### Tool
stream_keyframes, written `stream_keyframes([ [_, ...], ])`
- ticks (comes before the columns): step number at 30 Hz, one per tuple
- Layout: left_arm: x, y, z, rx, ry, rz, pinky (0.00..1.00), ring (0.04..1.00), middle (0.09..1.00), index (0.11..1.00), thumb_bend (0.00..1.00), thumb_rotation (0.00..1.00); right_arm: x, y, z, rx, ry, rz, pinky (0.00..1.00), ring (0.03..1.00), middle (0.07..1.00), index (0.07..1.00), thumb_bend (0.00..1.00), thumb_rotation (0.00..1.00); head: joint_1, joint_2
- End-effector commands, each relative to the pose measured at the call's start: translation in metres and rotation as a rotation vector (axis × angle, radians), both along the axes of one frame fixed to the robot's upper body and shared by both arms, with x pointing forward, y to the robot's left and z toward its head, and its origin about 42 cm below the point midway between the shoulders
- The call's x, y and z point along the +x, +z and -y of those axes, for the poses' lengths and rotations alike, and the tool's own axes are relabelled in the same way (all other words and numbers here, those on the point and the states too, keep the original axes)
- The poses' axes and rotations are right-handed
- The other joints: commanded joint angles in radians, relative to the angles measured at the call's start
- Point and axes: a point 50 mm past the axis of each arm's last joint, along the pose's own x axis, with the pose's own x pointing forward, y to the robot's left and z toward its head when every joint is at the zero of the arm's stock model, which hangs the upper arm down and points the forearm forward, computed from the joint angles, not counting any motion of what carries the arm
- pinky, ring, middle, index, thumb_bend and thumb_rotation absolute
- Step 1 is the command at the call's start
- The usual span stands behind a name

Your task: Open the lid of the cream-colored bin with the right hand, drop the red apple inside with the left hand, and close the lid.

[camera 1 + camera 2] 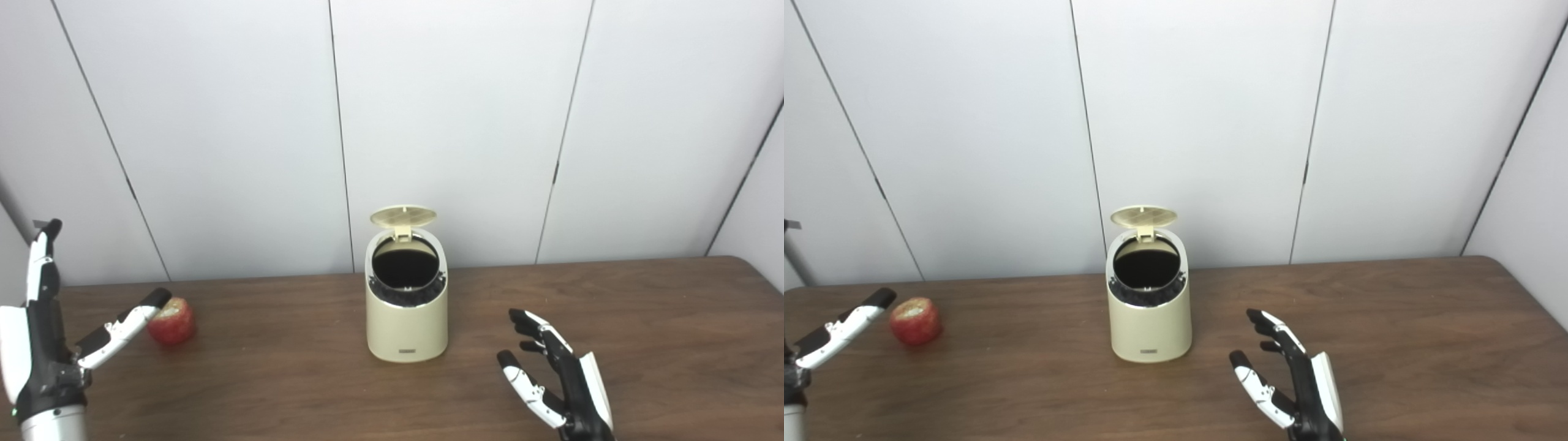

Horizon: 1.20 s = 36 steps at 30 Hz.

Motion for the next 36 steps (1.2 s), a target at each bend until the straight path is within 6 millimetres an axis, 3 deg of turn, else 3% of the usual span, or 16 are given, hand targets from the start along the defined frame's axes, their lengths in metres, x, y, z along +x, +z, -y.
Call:
stream_keyframes([
  [1,0.012,0.017,-0.004,0.039,0.012,0.019,0.71,0.901,0.977,1.0,1.0,0.4,-0.001,-0.009,0.018,-0.035,-0.007,0.003,0.74,0.816,0.812,0.79,0.24,0.56,0.02,-0.002],
  [3,0.019,0.01,-0.003,0.046,0.026,-0.028,0.68,0.884,0.973,0.999,1.0,0.4,0.0,-0.011,0.025,-0.031,-0.007,0.0,0.75,0.82,0.815,0.791,0.24,0.56,0.06,-0.007],
  [6,0.029,-0.004,-0.001,0.053,0.042,-0.09,0.74,0.903,0.958,0.992,1.0,0.47,0.002,-0.014,0.035,-0.016,-0.003,0.002,0.75,0.818,0.817,0.794,0.24,0.53,0.104,-0.013],
  [8,0.034,-0.013,-0.001,0.044,0.047,-0.116,0.69,0.856,0.923,0.984,1.0,0.49,0.003,-0.016,0.04,-0.021,0.001,0.005,0.76,0.82,0.82,0.801,0.23,0.49,0.119,-0.014],
  [10,0.037,-0.019,-0.001,0.043,0.058,-0.135,0.71,0.864,0.926,0.983,1.0,0.48,0.004,-0.017,0.044,-0.022,0.003,0.007,0.76,0.82,0.823,0.81,0.22,0.47,0.133,-0.015],
  [14,0.038,-0.024,-0.001,0.044,0.076,-0.178,0.72,0.87,0.934,0.981,1.0,0.5,0.005,-0.019,0.05,-0.019,0.001,0.004,0.76,0.818,0.824,0.811,0.2,0.37,0.167,-0.014],
  [18,0.041,-0.031,-0.004,0.059,0.084,-0.216,0.62,0.796,0.887,0.966,1.0,0.48,0.006,-0.02,0.057,-0.028,-0.001,0.004,0.76,0.82,0.827,0.813,0.2,0.33,0.207,-0.017],
  [20,0.044,-0.038,-0.007,0.074,0.093,-0.249,0.69,0.851,0.921,0.974,1.0,0.46,0.007,-0.021,0.061,-0.04,-0.006,0.014,0.76,0.816,0.821,0.807,0.19,0.4,0.226,-0.017],
  [25,0.051,-0.048,-0.015,0.107,0.136,-0.293,0.77,0.913,0.974,0.987,1.0,0.44,0.01,-0.02,0.068,-0.051,-0.014,0.016,0.71,0.794,0.806,0.794,0.18,0.46,0.272,-0.025],
  [27,0.053,-0.05,-0.016,0.113,0.151,-0.297,0.79,0.923,0.99,0.99,1.0,0.45,0.01,-0.02,0.07,-0.045,-0.012,0.012,0.7,0.788,0.803,0.794,0.19,0.53,0.289,-0.028],
  [29,0.054,-0.052,-0.017,0.114,0.161,-0.304,0.82,0.946,0.998,0.989,1.0,0.45,0.011,-0.02,0.071,-0.041,-0.008,0.012,0.71,0.791,0.804,0.794,0.22,0.66,0.295,-0.03],
  [32,0.058,-0.055,-0.02,0.113,0.175,-0.323,0.83,0.952,1.0,0.99,1.0,0.43,0.012,-0.02,0.074,-0.041,-0.008,0.014,0.7,0.784,0.796,0.783,0.27,0.78,0.312,-0.034],
  [36,0.061,-0.061,-0.022,0.114,0.183,-0.355,0.8,0.949,1.0,0.996,1.0,0.43,0.013,-0.022,0.076,-0.056,-0.011,0.015,0.66,0.765,0.781,0.767,0.31,0.83,0.32,-0.04],
])
